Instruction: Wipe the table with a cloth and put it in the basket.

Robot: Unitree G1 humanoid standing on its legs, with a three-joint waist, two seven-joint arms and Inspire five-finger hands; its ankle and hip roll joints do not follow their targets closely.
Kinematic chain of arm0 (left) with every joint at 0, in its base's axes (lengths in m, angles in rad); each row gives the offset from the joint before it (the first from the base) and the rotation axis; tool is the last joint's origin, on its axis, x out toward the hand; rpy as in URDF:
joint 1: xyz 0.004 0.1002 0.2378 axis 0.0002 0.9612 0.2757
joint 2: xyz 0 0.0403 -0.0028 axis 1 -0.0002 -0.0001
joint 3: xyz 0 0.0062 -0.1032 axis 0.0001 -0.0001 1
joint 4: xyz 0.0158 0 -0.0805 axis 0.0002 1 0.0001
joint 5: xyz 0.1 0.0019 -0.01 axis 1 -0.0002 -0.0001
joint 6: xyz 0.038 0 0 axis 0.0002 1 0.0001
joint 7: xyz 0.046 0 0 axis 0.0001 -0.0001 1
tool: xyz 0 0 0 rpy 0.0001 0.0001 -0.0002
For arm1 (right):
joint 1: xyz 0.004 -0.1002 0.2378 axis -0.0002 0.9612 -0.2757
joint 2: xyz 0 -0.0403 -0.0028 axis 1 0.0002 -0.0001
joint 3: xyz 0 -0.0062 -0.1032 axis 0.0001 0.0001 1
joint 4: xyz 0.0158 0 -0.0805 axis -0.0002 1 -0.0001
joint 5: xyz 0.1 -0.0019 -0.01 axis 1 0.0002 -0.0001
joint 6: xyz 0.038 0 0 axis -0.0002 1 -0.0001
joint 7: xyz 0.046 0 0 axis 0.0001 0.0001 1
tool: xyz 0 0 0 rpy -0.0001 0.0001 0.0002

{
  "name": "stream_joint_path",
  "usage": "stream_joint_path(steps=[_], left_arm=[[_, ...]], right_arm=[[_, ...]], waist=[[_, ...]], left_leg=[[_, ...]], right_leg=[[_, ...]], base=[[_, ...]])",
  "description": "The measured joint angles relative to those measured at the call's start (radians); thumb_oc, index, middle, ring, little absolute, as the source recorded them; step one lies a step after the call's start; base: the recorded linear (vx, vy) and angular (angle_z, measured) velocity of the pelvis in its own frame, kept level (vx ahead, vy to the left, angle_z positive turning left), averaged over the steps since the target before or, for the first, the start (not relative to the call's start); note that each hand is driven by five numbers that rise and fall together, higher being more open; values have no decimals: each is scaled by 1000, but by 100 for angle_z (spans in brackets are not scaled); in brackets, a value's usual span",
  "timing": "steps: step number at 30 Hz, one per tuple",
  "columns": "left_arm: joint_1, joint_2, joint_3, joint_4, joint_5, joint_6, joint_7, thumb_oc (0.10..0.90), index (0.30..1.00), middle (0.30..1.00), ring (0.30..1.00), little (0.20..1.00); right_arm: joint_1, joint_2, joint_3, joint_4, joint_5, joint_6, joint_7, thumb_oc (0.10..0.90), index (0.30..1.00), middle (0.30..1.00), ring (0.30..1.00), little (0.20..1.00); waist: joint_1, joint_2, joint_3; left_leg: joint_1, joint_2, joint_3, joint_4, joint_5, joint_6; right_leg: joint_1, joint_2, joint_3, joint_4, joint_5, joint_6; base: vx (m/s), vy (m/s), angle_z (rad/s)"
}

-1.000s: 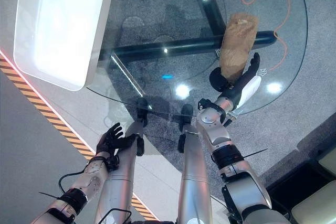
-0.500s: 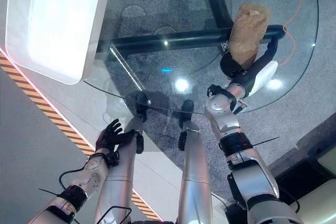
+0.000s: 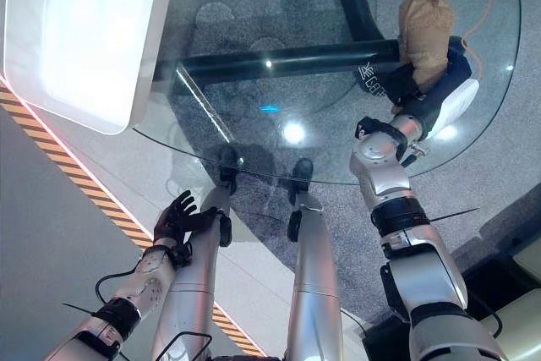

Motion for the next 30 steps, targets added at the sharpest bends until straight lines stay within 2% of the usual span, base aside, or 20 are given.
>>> stream_joint_path(steps=[18,26,30], left_arm=[[-2,-19,-8,-3,0,-7,18,800,900,900,900,900],[5,-16,3,-22,3,-14,21,800,900,900,900,900],[20,-16,6,-29,7,-15,21,800,900,900,900,900]], right_arm=[[21,9,-5,13,2,4,10,100,300,300,300,200],[89,10,-18,-156,-113,113,2,100,300,300,300,200],[101,23,-12,-190,-142,163,61,100,300,300,300,200]], waist=[[19,9,-5],[16,12,-4],[0,13,-3]], left_leg=[[15,2,-4,31,-14,-2],[-8,1,-5,31,-20,7],[10,-1,-4,32,-17,10]], right_leg=[[24,0,-5,19,-12,-3],[6,1,-5,15,-17,4],[25,-1,-4,17,-14,7]], base=[[3,13,0],[13,5,0],[-2,7,1]])
